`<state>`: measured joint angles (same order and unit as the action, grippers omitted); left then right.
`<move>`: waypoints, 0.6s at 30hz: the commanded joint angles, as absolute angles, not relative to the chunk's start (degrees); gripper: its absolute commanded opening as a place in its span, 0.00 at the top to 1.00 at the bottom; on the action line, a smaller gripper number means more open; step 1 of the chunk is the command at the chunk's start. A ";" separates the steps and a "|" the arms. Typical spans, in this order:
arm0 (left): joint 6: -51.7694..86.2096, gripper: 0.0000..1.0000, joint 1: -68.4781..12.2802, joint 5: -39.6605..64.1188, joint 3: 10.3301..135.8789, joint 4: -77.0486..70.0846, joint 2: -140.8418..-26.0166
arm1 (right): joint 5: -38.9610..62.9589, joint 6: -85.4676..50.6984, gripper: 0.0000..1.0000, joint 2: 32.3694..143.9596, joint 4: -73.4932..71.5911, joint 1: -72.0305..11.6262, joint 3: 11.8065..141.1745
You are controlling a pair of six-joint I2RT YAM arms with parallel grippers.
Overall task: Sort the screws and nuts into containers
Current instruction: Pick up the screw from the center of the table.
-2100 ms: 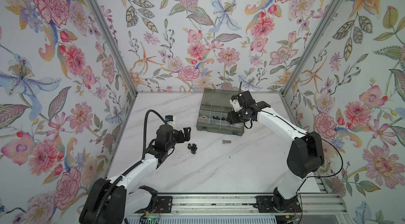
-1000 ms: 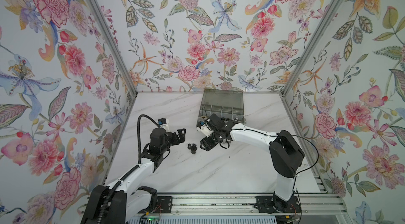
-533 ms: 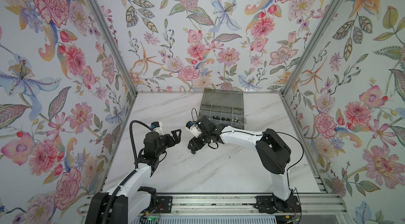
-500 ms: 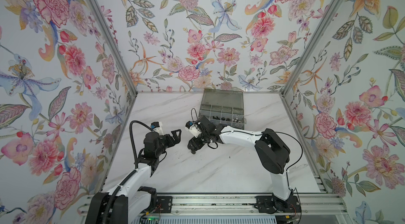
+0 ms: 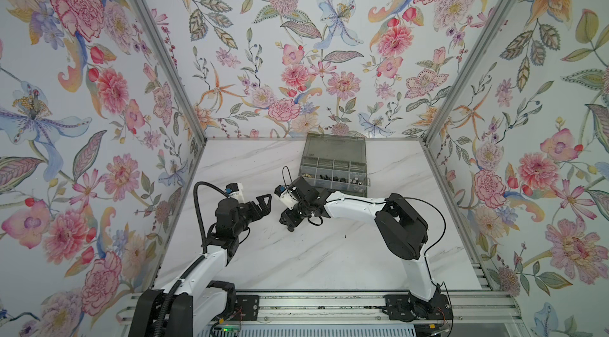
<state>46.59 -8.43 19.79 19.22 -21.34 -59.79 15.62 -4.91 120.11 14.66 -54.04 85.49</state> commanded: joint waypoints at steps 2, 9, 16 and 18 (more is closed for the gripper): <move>47.40 0.01 -7.72 20.74 18.37 -21.91 -59.84 | 15.07 -4.57 0.62 122.18 13.77 -54.49 86.83; 47.42 0.01 -7.61 20.79 18.37 -21.90 -59.83 | 14.80 -4.61 0.68 122.52 13.67 -54.22 87.01; 47.35 0.01 -7.40 20.88 18.19 -22.08 -59.84 | 14.61 -4.59 0.86 121.84 12.65 -53.46 86.25; 47.37 0.01 -7.42 20.87 18.19 -22.12 -59.85 | 14.65 -4.22 0.89 120.26 11.30 -52.98 85.05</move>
